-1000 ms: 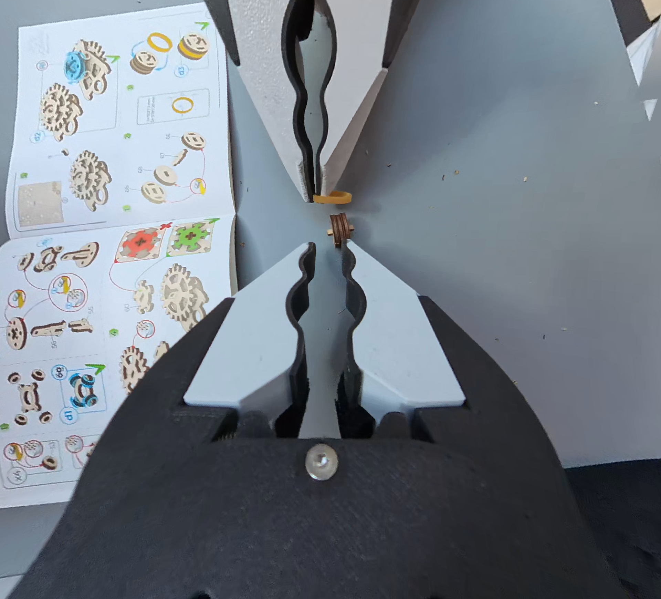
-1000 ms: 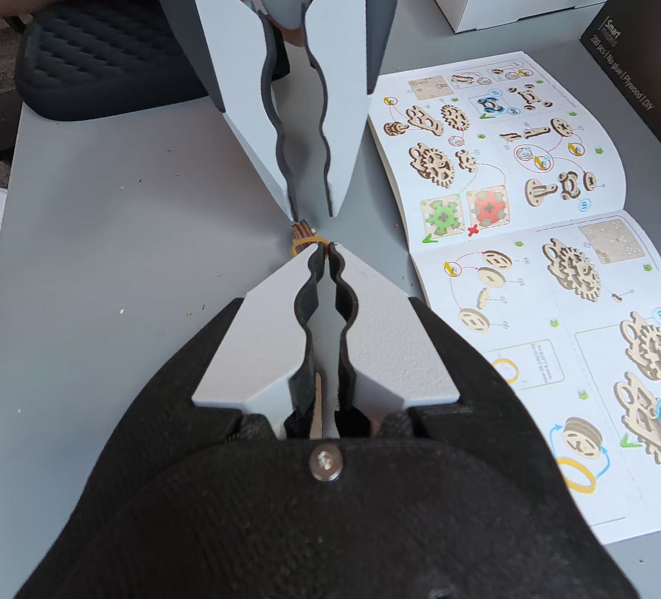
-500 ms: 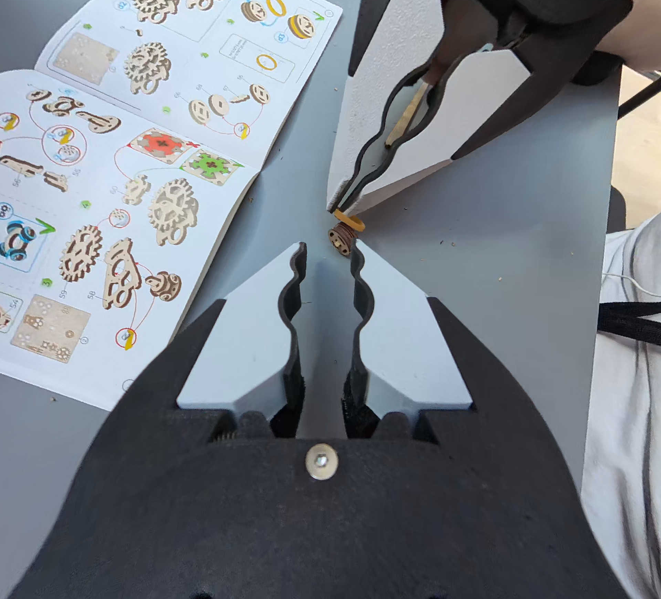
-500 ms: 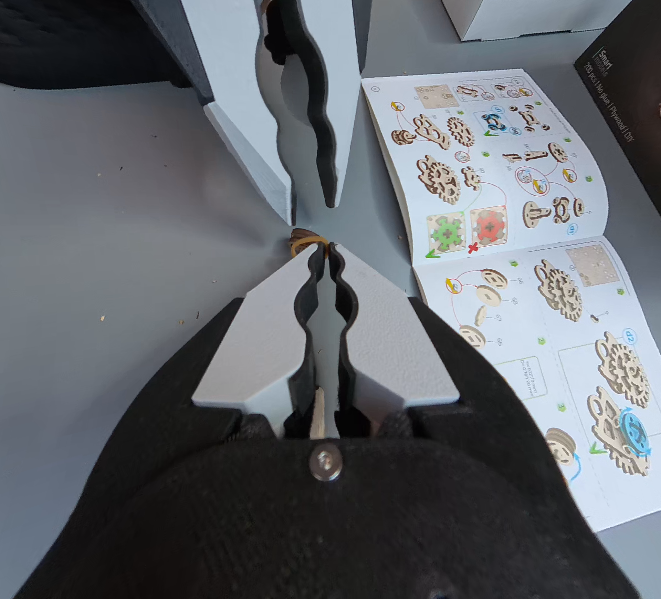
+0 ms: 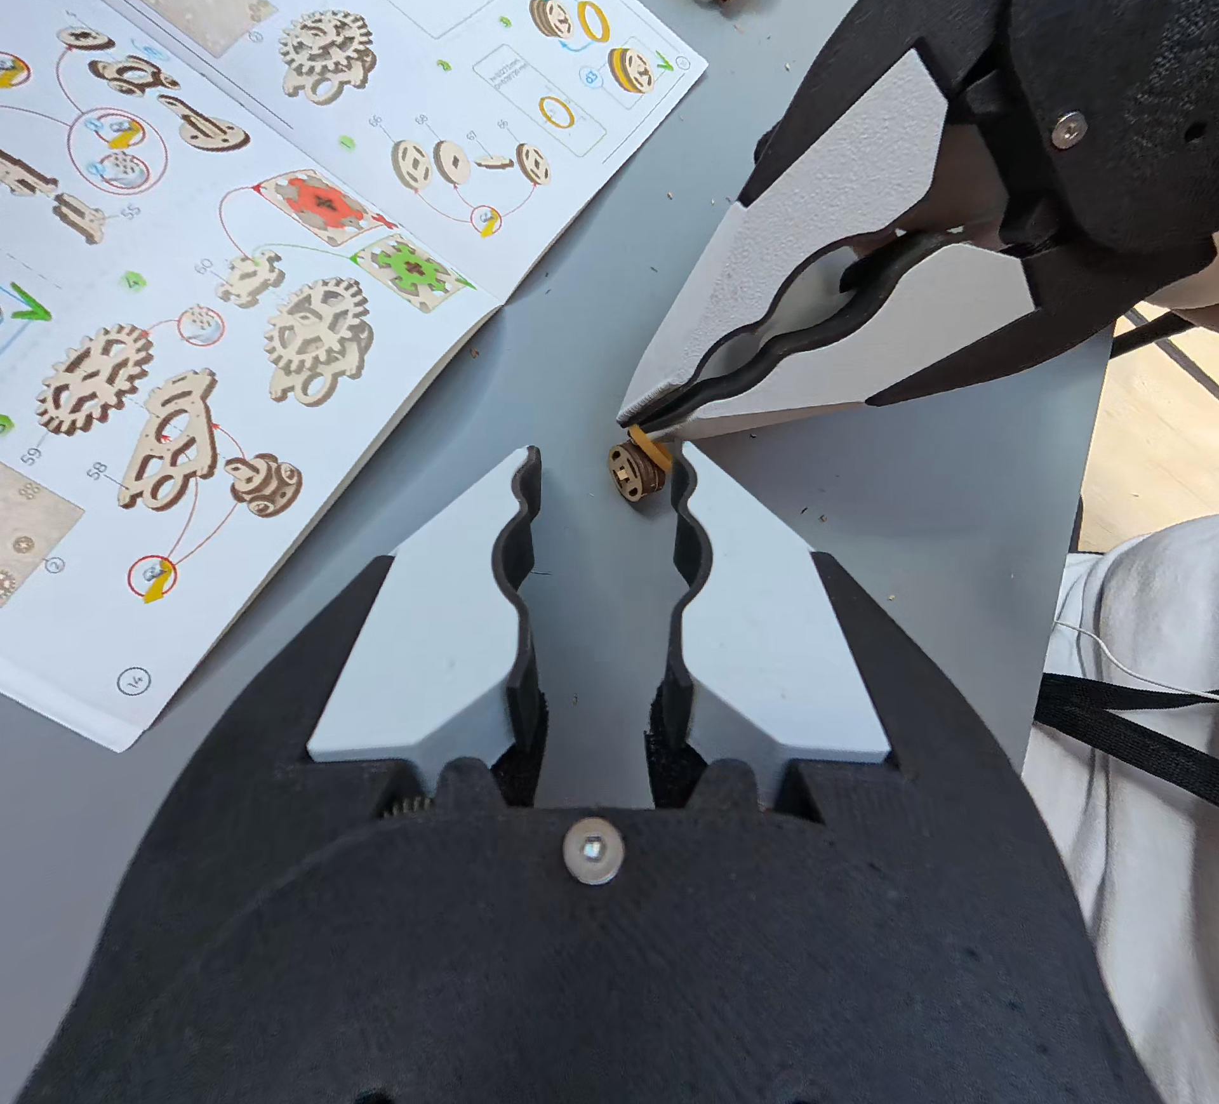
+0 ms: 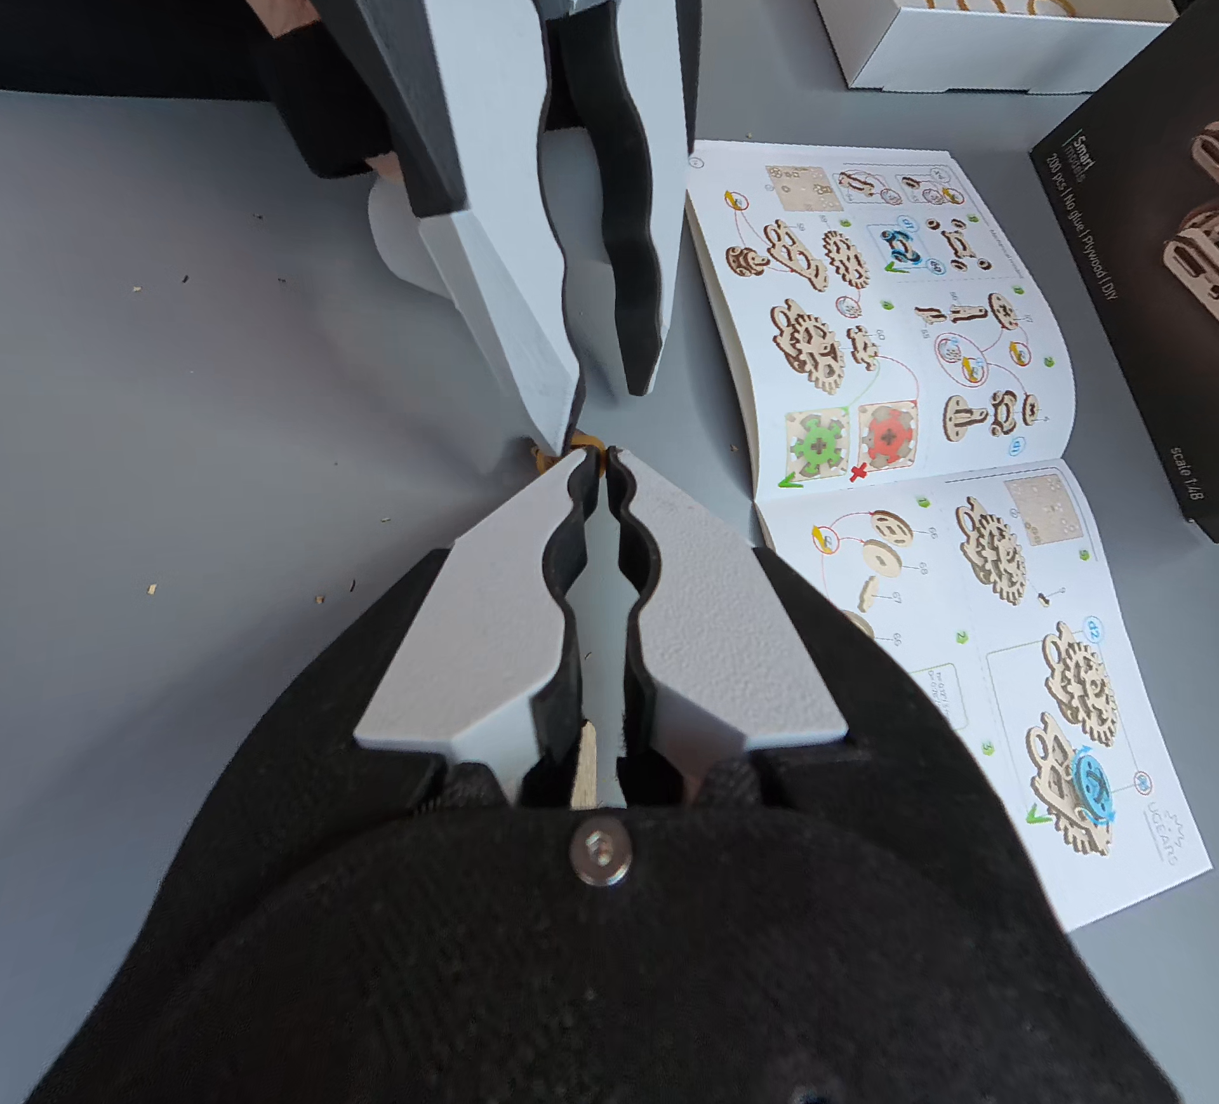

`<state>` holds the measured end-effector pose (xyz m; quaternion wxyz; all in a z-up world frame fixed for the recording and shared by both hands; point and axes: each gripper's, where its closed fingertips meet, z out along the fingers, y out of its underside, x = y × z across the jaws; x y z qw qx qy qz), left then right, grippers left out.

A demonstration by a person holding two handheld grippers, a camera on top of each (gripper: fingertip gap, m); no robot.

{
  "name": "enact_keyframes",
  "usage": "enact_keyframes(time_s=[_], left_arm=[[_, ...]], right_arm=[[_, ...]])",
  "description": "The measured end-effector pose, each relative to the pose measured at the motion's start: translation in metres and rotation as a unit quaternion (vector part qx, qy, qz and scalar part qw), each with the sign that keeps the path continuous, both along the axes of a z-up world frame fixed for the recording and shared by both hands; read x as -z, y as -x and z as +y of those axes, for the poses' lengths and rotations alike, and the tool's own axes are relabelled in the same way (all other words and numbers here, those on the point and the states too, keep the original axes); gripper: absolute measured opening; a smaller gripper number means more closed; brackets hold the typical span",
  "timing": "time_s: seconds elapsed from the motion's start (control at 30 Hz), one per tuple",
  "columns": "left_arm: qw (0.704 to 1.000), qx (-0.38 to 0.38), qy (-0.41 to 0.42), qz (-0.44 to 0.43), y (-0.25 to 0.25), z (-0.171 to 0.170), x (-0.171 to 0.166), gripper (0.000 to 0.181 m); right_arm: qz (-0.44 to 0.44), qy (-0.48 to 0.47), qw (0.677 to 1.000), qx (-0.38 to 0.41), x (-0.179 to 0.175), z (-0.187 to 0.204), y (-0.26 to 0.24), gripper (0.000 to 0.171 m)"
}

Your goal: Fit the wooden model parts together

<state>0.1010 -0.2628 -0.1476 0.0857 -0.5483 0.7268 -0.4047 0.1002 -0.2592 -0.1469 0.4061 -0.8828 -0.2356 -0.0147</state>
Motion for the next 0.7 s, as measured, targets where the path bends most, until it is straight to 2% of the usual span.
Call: enact_keyframes(time_s=[0.2,0.37,0.7], left_arm=[[1.000,0.014,-0.018,0.007,0.0012,-0.0055,0.0079,0.035],[1.000,0.019,-0.022,0.007,0.0052,-0.0050,0.0093,0.017],[0.998,0.033,-0.049,-0.031,0.0069,-0.0039,0.0057,0.015]], right_arm=[[-0.010,0.001,1.000,0.000,0.0011,-0.0004,0.0009,0.000],[-0.007,0.000,1.000,-0.002,0.0009,-0.0013,0.0013,0.000],[0.026,-0.005,1.000,-0.015,-0.0024,-0.0033,0.0041,0.005]])
